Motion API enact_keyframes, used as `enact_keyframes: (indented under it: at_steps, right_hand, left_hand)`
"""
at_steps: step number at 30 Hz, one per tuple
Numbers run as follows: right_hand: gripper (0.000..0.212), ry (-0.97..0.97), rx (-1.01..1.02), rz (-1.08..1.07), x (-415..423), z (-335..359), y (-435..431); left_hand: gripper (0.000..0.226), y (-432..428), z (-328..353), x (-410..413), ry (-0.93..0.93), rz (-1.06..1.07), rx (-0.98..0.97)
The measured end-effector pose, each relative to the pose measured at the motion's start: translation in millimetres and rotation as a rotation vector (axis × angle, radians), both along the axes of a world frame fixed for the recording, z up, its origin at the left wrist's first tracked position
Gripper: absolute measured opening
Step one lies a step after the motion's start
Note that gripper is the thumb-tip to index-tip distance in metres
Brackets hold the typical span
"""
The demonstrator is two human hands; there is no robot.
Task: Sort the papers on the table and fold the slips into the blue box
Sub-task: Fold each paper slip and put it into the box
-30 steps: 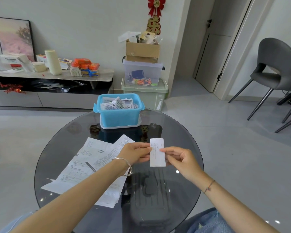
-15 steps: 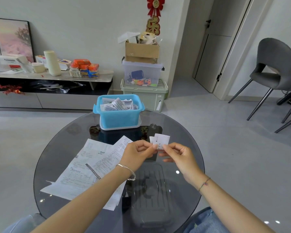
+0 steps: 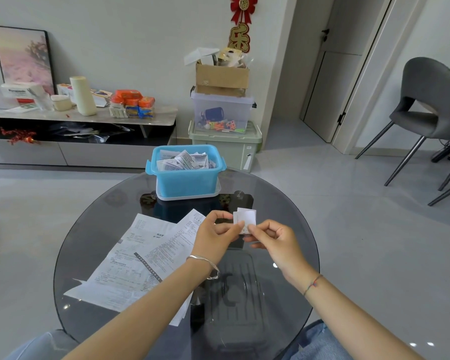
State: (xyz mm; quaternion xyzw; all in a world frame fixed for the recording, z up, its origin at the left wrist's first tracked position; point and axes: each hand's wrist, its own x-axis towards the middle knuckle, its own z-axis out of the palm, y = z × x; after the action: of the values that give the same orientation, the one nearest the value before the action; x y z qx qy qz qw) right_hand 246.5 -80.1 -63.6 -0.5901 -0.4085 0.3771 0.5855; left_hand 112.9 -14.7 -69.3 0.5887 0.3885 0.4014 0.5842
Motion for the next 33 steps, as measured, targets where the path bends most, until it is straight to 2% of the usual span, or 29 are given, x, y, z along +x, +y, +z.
enact_keyframes:
  at_steps: [4, 8, 20, 24, 27, 33]
  right_hand:
    - [0.019, 0.006, -0.015, 0.030, -1.4, 2.3, -0.4]
    - [0.020, -0.016, -0.024, 0.082, -2.1, 6.8, -0.9]
    - [0.016, -0.062, -0.023, 0.096, -4.6, 4.5, -2.1]
    - [0.007, 0.008, -0.010, 0.048, -3.8, 4.1, -0.3]
    - [0.015, 0.001, -0.078, 0.093, -3.0, 4.8, -0.3]
    - [0.012, 0.104, -0.083, 0.000, -0.4, 0.8, 4.2]
  left_hand:
    - [0.032, 0.2, 2.0, 1.3, -0.009, -0.047, -0.022]
    - [0.033, 1.3, 3.9, -0.7, -0.077, -0.122, -0.035]
    - [0.013, 1.0, 8.2, -2.5, -0.072, -0.029, 0.001]
    - [0.006, -2.1, 10.9, -0.9, -0.126, 0.002, -0.038]
    - [0.005, -1.6, 10.2, 1.0, -0.153, 0.056, -0.101]
    - [0.013, 1.8, 0.2, -0.8, -0.058, 0.029, -0.146]
